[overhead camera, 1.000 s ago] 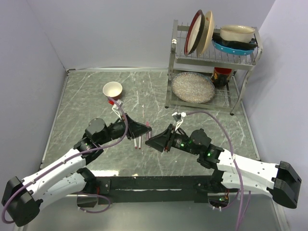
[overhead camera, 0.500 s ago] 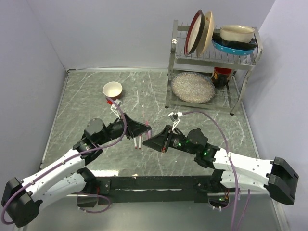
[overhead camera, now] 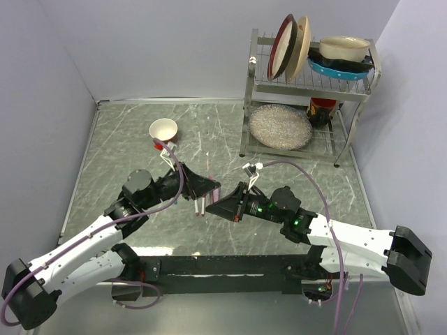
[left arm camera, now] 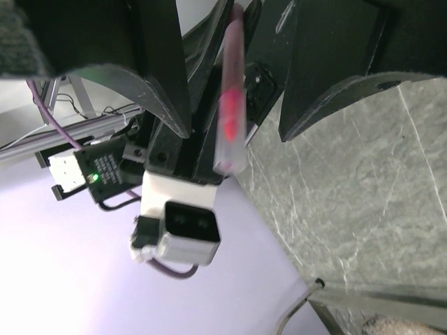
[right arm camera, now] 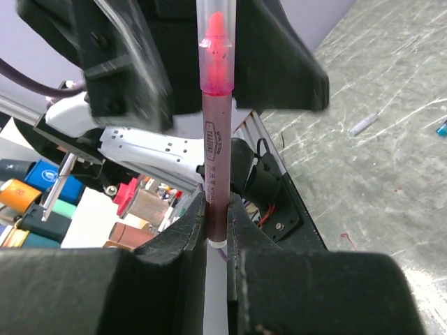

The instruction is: Insert the pens into the pen caps

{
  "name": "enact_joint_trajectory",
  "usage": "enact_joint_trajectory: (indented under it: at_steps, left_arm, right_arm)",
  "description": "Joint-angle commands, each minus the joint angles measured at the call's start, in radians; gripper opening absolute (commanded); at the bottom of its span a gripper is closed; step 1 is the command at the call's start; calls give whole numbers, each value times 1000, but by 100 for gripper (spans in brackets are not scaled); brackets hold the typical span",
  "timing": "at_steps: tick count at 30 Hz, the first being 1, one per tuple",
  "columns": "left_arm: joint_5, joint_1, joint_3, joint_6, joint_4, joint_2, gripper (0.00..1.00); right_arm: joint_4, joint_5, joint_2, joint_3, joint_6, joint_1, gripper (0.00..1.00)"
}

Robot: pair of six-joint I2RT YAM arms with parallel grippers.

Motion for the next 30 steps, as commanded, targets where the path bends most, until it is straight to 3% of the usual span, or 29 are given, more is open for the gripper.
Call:
enact_joint_trajectory:
  at_steps: [1, 6, 12, 15, 16, 18, 19, 24, 30]
  left_arm:
    - [-37, -2, 88, 56, -18, 11, 58]
    - [-35, -2, 109, 60, -12, 14, 59]
    - [-43, -2, 131, 76, -32, 20, 54]
    - [-34, -2, 131, 76, -33, 25, 39]
    - [-26, -2, 128, 73, -30, 26, 23]
    - [8, -2, 120, 62, -9, 31, 3]
    - [26, -2, 113, 36, 8, 33, 1]
    - [83, -6, -27, -82, 152, -12, 1]
    - [51, -39, -148, -118, 215, -52, 1]
  right_arm:
    - [33, -17, -23, 31, -8, 8, 0]
    - [19, -10, -34, 31, -18, 13, 0]
    - [13, -13, -42, 32, -22, 16, 0]
    - [9, -13, -45, 40, -28, 17, 0]
    - [7, -11, -48, 43, -31, 17, 0]
    - [-2, -5, -51, 60, -50, 16, 0]
    - [-10, 24, -57, 66, -56, 17, 0]
    - [-56, 147, -86, 133, -104, -4, 0]
    - [-102, 162, -25, 288, -137, -64, 0]
